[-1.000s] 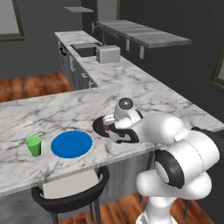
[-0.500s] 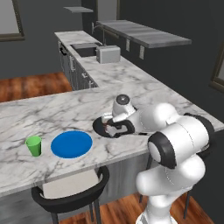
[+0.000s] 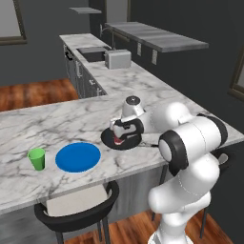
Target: Pick up the pan with the steak in it and place it on the dining table. Then place the steak on the plate.
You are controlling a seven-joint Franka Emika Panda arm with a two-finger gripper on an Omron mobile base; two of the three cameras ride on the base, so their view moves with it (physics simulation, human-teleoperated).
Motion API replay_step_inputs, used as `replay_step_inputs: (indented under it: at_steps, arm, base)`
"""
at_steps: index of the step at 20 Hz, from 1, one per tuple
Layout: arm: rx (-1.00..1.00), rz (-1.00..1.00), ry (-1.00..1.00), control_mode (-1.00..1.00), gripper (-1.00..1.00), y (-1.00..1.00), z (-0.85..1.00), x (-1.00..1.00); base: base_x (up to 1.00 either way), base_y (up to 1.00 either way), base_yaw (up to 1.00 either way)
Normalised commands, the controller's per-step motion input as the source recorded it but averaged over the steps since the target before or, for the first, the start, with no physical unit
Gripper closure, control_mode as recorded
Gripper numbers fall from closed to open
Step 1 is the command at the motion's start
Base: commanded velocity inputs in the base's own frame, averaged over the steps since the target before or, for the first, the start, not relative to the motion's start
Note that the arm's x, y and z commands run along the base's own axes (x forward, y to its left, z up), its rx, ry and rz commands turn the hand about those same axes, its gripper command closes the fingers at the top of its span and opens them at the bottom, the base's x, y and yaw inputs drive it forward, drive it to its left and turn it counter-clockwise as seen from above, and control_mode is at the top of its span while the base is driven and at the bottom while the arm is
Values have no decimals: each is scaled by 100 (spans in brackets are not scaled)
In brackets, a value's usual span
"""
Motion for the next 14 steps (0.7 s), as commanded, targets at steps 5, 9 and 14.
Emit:
replay_step_inputs:
  at_steps: [5,9,14]
  arm:
    - [2,-4,0,-100,-100,10,-11,8]
    - [0,-8,0,-100,-100,20,-16,20]
    - [-1,-9,-1,-100,-100,11,-10,25]
  base:
    - [0,0,0]
    - [0,0,0]
    - [0,0,0]
